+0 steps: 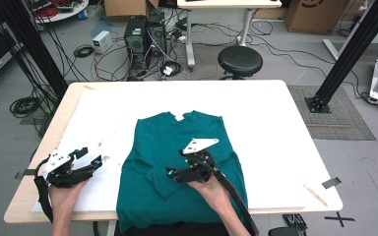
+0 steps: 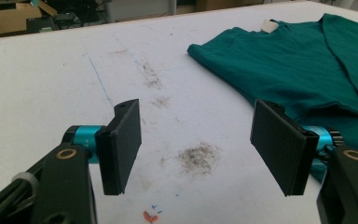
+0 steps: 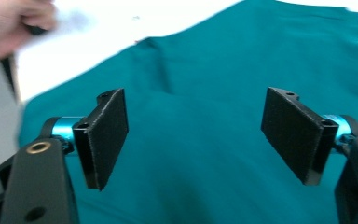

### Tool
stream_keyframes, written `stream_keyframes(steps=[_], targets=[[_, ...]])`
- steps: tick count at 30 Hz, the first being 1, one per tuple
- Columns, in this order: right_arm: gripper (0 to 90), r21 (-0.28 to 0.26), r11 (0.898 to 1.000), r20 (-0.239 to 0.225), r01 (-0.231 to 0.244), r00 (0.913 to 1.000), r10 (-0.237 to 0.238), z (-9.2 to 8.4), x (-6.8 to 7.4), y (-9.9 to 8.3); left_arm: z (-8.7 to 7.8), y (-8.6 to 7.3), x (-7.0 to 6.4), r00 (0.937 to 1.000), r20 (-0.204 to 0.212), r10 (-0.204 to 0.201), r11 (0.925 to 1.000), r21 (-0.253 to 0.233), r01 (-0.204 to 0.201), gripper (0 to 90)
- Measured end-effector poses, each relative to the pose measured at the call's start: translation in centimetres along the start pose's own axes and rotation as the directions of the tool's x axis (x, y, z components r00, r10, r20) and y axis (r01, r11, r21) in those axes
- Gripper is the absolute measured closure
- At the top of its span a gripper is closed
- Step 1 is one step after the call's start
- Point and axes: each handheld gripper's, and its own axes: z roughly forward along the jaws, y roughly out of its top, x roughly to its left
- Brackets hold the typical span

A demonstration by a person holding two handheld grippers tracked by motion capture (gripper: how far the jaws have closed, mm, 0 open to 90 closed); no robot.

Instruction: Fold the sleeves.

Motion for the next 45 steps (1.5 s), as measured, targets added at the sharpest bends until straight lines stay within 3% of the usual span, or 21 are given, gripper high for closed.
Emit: stream_keyframes(steps=[8,15,19,21,28,38,40,45], targets=[[22.5,-0.046,0.998,0.092,-0.039,0.9948,0.043,-4.0,-3.2,-2.2,-0.1,0.0,0.0,1.0000,0.006,0.000,1.0000,-0.009,0.000,33.6],[23.0,-0.081,0.991,0.163,-0.104,0.9797,0.117,-6.9,-6.2,-5.4,-0.3,-0.1,0.0,0.9998,0.020,-0.007,0.9997,-0.024,0.008,34.7],[23.3,-0.088,0.988,0.216,-0.130,0.9654,0.146,-8.4,-7.4,-7.4,-0.1,0.1,-0.4,0.9997,0.019,0.015,0.9998,0.013,-0.015,37.9],[23.9,-0.092,0.987,0.237,-0.130,0.9601,0.149,-8.8,-7.6,-8.0,-0.1,0.3,-0.7,0.9997,0.012,0.022,0.9996,0.019,-0.022,37.9],[24.5,-0.104,0.987,0.294,-0.125,0.9439,0.150,-10.4,-8.5,-9.7,-0.7,1.9,-2.1,0.9970,0.047,0.062,0.9975,-0.037,-0.060,37.8],[25.1,-0.196,0.970,0.360,-0.143,0.9099,0.207,-13.4,-9.6,-12.2,-1.2,2.1,-2.2,0.9974,0.063,0.036,0.9976,-0.060,-0.033,37.8],[25.1,-0.197,0.969,0.364,-0.149,0.9067,0.214,-13.5,-9.8,-12.4,-1.1,2.0,-2.1,0.9973,0.064,0.035,0.9981,-0.052,-0.032,37.8],[25.4,-0.186,0.971,0.361,-0.148,0.9091,0.208,-13.2,-9.7,-12.5,-1.1,2.0,-2.1,0.9973,0.067,0.029,0.9987,-0.043,-0.026,37.6]])
